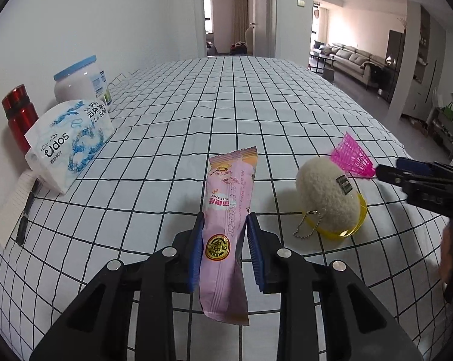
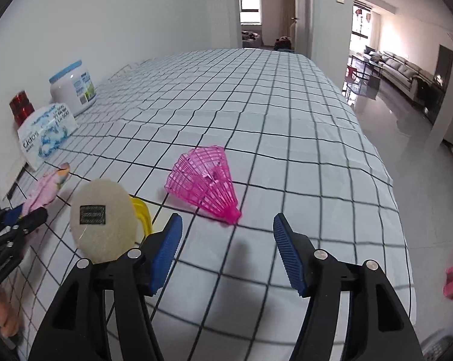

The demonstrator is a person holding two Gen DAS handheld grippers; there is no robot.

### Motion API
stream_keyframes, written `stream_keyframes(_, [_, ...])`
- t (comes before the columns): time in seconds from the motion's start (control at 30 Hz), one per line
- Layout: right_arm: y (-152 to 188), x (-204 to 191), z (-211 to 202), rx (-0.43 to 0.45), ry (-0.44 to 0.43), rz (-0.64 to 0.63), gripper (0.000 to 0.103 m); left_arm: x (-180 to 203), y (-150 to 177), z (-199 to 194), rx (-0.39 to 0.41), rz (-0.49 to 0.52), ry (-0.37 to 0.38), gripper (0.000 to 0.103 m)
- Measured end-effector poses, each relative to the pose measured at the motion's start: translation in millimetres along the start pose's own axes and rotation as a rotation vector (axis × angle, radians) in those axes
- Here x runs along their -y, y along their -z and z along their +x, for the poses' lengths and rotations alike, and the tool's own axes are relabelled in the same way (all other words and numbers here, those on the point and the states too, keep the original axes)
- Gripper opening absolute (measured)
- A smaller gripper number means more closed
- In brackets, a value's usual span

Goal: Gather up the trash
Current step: 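Grasp the pink snack bar with the left gripper while the right grasps the shuttlecock, then carry the snack bar and shuttlecock over the basket and open both grippers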

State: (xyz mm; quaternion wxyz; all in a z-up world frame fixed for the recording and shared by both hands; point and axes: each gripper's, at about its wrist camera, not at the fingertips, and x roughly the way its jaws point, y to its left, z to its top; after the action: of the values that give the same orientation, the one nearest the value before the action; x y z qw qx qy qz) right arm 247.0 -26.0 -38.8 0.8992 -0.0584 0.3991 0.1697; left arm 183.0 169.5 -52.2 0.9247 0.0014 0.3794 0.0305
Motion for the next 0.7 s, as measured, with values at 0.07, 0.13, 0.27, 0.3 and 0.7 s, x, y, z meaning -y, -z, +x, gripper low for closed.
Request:
stream_keyframes(0.07, [-4,-5,8,-0.012,0.003,-0.026,0.060,-1,-1,-3,0.010,-0.004,0.004,0.028])
stream_keyframes(0.13, [-9,-13,18,-0.024,0.017,-0.057,0.060,-2,-1,-6,0.022,-0.006,0.006,0.028])
stream_keyframes(0.27, [-16,-18,35,-0.048,0.029,-0.066,0.060,-2,-1,-10,0.028,-0.012,0.017,0.028])
stream_keyframes(0.3, [-18,-18,39,-0.055,0.024,-0.059,0.060,-2,-1,-11,0.028,-0.014,0.022,0.028])
stream_keyframes(0.7, [-15,-26,29,-0.031,-0.001,-0.012,0.033,3,0,-19,0.054,0.007,0.038,0.028])
